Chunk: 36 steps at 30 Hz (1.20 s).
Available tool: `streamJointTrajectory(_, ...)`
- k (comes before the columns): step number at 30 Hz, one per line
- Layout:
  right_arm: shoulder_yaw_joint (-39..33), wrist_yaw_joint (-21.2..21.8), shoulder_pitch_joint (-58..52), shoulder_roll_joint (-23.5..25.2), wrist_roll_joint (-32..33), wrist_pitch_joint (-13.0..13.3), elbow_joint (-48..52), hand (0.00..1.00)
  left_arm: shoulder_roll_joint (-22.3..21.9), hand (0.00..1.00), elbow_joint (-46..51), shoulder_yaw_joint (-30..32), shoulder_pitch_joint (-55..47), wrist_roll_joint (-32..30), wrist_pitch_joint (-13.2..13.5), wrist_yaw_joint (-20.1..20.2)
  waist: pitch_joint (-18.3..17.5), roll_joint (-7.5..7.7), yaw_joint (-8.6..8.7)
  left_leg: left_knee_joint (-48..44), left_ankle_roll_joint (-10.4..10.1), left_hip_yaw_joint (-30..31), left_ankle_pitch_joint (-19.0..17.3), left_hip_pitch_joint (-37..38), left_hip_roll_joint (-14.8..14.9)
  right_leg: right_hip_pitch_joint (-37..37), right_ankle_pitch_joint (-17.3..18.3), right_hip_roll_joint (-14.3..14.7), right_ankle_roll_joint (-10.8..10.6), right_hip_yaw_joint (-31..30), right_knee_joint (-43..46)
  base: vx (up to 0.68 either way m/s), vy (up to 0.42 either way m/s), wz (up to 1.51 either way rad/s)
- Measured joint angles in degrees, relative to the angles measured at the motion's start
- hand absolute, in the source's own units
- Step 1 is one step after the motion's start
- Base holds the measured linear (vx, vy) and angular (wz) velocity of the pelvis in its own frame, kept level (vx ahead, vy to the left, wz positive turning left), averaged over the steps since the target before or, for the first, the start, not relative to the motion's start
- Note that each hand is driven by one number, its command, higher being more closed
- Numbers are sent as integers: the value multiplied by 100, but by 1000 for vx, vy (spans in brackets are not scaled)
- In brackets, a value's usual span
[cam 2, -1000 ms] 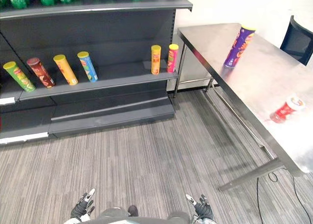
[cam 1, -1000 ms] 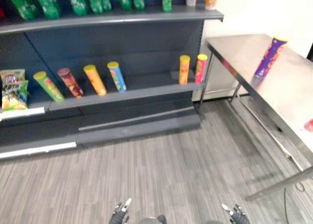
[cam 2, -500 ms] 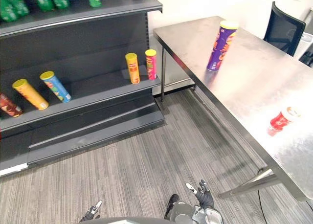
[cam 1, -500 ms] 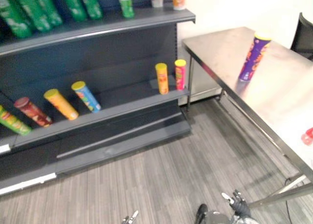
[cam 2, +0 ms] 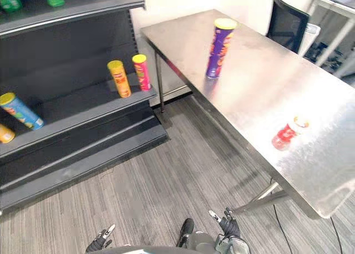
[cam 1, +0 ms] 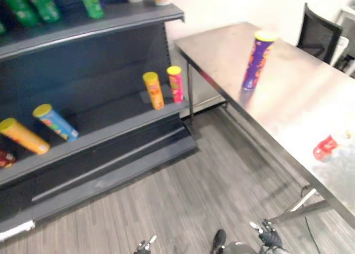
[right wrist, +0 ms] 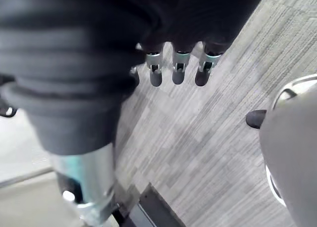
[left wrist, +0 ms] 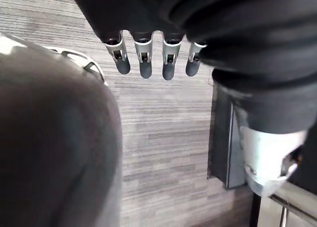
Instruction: Put the gum and the chips on the shelf.
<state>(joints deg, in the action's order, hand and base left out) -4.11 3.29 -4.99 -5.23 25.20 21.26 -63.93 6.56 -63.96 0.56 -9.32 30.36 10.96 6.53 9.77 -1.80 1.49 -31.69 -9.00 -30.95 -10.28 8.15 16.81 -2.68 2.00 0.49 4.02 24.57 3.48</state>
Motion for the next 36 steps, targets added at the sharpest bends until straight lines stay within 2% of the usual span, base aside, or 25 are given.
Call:
streamJointTrajectory(1, -17, -48, -12, -8, -1, -3, 5, 0, -22, 0, 1, 37, -2, 15, 0, 9, -5, -31, 0, -490, 39, 23, 134, -147, 172, 10, 36, 75, 50, -117, 40, 166, -78, -102)
streamJointTrajectory(2, -35, -122, -24, -16, -5, -11, 25, 0, -77, 0, 64, 233, -18, 82, 94, -2, -12, -64, -11, -1442, 313, 203, 686, -542, 490, 35, 132, 201, 131, -480, 159, 198, -2, -134)
streamJointTrajectory(3, -85, -162, -49, -4, -20, -20, 69, 0, -101, 0, 78, 364, 24, 98, 115, 15, 24, -24, -40, -2129, 475, 623, 653, -921, 543, 45, 235, 273, 224, -820, 297, 217, 24, -140)
streamJointTrajectory(4, -164, -180, -51, -1, -45, -47, 71, 0, -132, 0, 89, 409, 77, 98, 103, 25, 38, -33, -45, -2304, 496, 793, 407, -1051, 493, 75, 283, 293, 265, -978, 372, 236, 46, -141)
streamJointTrajectory(5, -316, -247, -95, 0, -48, -109, 79, 0, -196, 0, 156, 437, 103, 99, 119, 38, 48, -9, -31, -2423, 505, 1023, 63, -1285, 324, 162, 356, 300, 313, -1310, 455, 225, 28, -141)
streamJointTrajectory(6, -467, -325, -170, 7, -57, -139, 84, 0, -247, 0, 278, 434, 94, 99, 159, 50, 59, 8, -45, -2323, 507, 1190, -132, -1473, 137, 299, 415, 303, 278, -1633, 464, 236, 44, -142)
streamJointTrajectory(9, -524, -411, -341, 15, -62, -200, 191, 0, -314, 0, 480, 439, 40, 103, 237, 110, 60, 13, -51, -1485, 518, 1530, -206, -1841, -118, 446, 521, 331, 185, -2170, 460, 196, 75, -119)
streamJointTrajectory(11, -615, -409, -387, 82, -64, -231, 293, 0, -360, 0, 576, 465, 4, 85, 297, 110, 58, 18, -66, 42, 421, 2120, -132, -2015, -356, 492, 619, 365, 70, -2654, 469, 235, 120, -113)
streamJointTrajectory(12, -613, -403, -378, 95, -66, -231, 311, 0, -384, 0, 579, 503, 7, 81, 307, 102, 58, 20, -83, 422, 408, 2273, -102, -2021, -408, 509, 658, 365, 23, -2789, 481, 274, 154, -108)
streamJointTrajectory(14, -557, -373, -357, 145, -175, -233, 513, 0, -438, 0, 654, 568, 1, 46, 356, 56, 53, 15, -177, 1532, 321, 2768, 132, -1981, -555, 552, 866, 343, -166, -3229, 634, 313, 195, -91)
streamJointTrajectory(15, -517, -346, -336, 149, -217, -231, 527, 0, -439, 0, 685, 568, -2, 47, 349, 55, 52, 14, -186, 1706, 308, 2832, 203, -1970, -568, 557, 952, 339, -215, -3323, 713, 427, 305, -83)
streamJointTrajectory(16, -417, -291, -283, 146, -278, -226, 531, 0, -478, 0, 692, 564, 1, 38, 348, 48, 20, -30, -220, 2027, 309, 2839, 490, -1843, -588, 581, 1141, 330, -376, -3513, 1000, 469, 366, -74)
streamJointTrajectory(17, -392, -286, -288, 132, -279, -216, 532, 0, -543, 0, 685, 551, -18, -11, 345, 19, -42, -131, -253, 2220, 339, 2801, 791, -1725, -560, 573, 1292, 349, -526, -3585, 1183, 478, 401, -82)
streamJointTrajectory(18, -394, -287, -284, 124, -282, -219, 506, 0, -615, 0, 690, 562, -17, -2, 348, -1, -95, -210, -297, 2213, 170, 2744, 1107, -1665, -557, 559, 1392, 321, -611, -3605, 1313, 315, 309, -63)
streamJointTrajectory(19, -395, -299, -258, 231, -297, -214, 490, 0, -513, 0, 694, 586, 22, -100, 356, -26, -157, -3, -322, 2069, 260, 2520, 1041, -1617, -698, 537, 1427, 91, -678, -3549, 1412, 328, 338, -58)
streamJointTrajectory(20, -362, -280, -262, 337, -338, -179, 514, 0, -411, 0, 683, 577, 6, -279, 393, -50, -309, 185, -319, 2025, 445, 2342, 833, -1585, -885, 530, 1394, -179, -726, -3379, 1356, 305, 308, -44)
streamJointTrajectory(21, -385, -286, -234, 428, -340, -175, 498, 0, -333, 0, 677, 552, 34, -315, 389, -53, -364, 288, -315, 1971, 522, 2244, 786, -1584, -1002, 550, 1371, -320, -762, -3375, 1286, 288, 275, -28)
streamJointTrajectory(24, -452, -274, -192, 498, -338, -166, 449, 0, -300, 0, 465, 488, 126, -390, 376, -128, -386, 298, -308, 1936, 710, 2095, 661, -1430, -1195, 714, 1114, -563, -973, -3283, 1077, 171, 208, -13)
streamJointTrajectory(27, -436, -271, -181, 505, -476, -35, 433, 0, -292, 0, 444, 425, 126, -400, 320, -125, -398, 272, -316, 1965, 724, 2068, 653, -1386, -1228, 737, 854, -627, -959, -3105, 953, 57, 146, -13)
streamJointTrajectory(31, -307, -317, -181, 495, -495, 67, 387, 0, -285, 0, 404, 426, 127, -419, 269, -121, -400, 272, -320, 2181, 731, 2080, 659, -1306, -1237, 751, 753, -642, -951, -2910, 795, -42, 61, -6)
streamJointTrajectory(36, -37, -440, -201, 392, -496, 69, 328, 0, -283, 0, 277, 420, 136, -421, 260, -117, -503, 276, -313, 2965, 771, 2054, 1157, -1150, -1402, 674, 777, -781, -931, -2657, 509, -141, 7, -6)
